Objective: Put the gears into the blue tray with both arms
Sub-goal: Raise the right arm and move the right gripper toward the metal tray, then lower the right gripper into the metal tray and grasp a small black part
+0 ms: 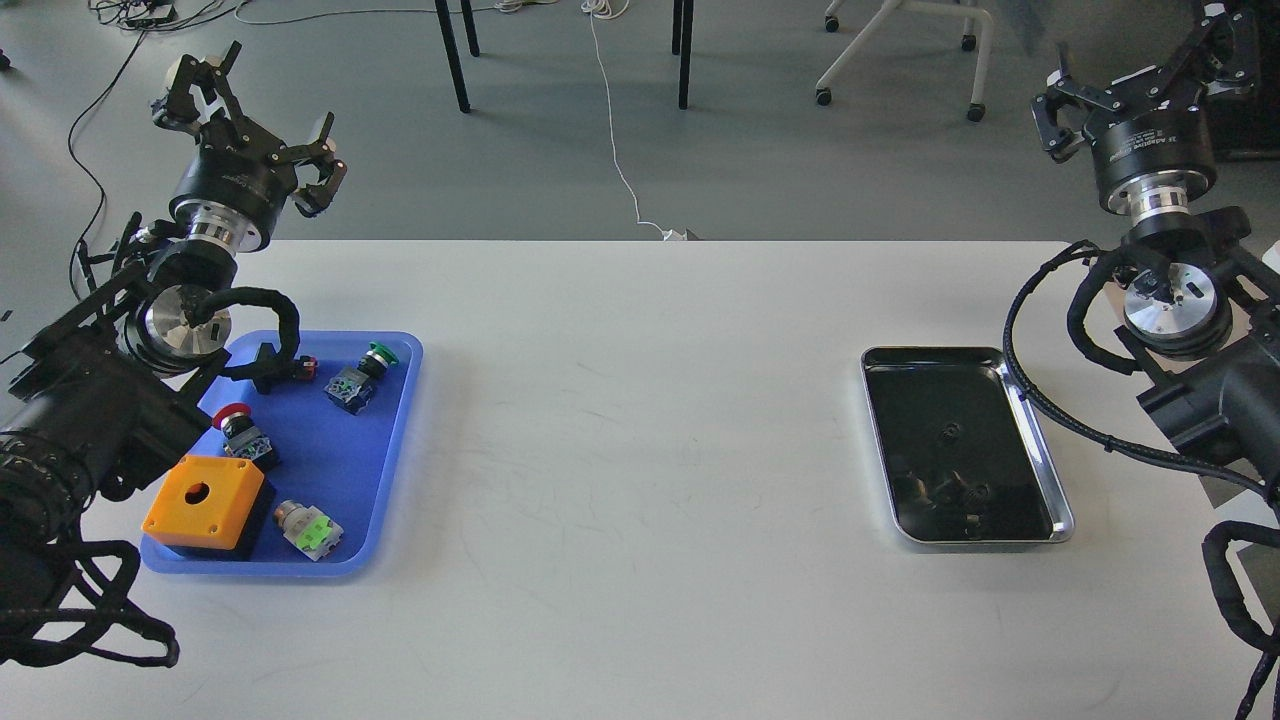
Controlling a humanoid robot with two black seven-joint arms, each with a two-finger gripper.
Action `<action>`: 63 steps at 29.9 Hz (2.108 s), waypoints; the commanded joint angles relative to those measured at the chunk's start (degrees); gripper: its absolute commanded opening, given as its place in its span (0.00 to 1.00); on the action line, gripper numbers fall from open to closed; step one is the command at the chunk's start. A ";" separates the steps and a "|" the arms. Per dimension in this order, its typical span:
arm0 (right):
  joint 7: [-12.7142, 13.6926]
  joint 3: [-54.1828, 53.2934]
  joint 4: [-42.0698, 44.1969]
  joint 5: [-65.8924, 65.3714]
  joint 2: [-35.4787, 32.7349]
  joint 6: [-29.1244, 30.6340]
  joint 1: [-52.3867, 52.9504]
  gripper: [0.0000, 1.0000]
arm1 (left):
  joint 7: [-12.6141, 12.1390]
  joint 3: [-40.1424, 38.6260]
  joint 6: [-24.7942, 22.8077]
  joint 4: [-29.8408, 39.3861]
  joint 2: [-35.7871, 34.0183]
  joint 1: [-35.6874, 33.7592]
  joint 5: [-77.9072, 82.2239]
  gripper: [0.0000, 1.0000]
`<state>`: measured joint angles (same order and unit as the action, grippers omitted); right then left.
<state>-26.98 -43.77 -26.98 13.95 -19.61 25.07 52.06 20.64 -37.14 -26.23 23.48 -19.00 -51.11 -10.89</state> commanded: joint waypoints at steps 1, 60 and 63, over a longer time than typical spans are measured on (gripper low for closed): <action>-0.01 0.00 -0.27 -0.16 -0.25 -0.02 -0.02 0.99 | 0.36 0.66 -0.14 -0.10 0.19 0.05 0.26 0.98; -1.02 103.18 -31.04 -72.05 -8.60 -9.69 38.22 0.96 | 0.28 -1.27 -1.77 0.43 -8.42 0.22 0.08 0.98; -1.02 103.09 -29.19 -72.05 -8.60 -10.48 35.58 0.95 | 0.28 -1.18 -1.77 0.43 -8.07 0.22 0.08 0.98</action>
<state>-28.01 59.41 -57.81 -58.10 -28.22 15.30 90.08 20.92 -38.36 -28.01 23.91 -27.40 -50.90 -10.83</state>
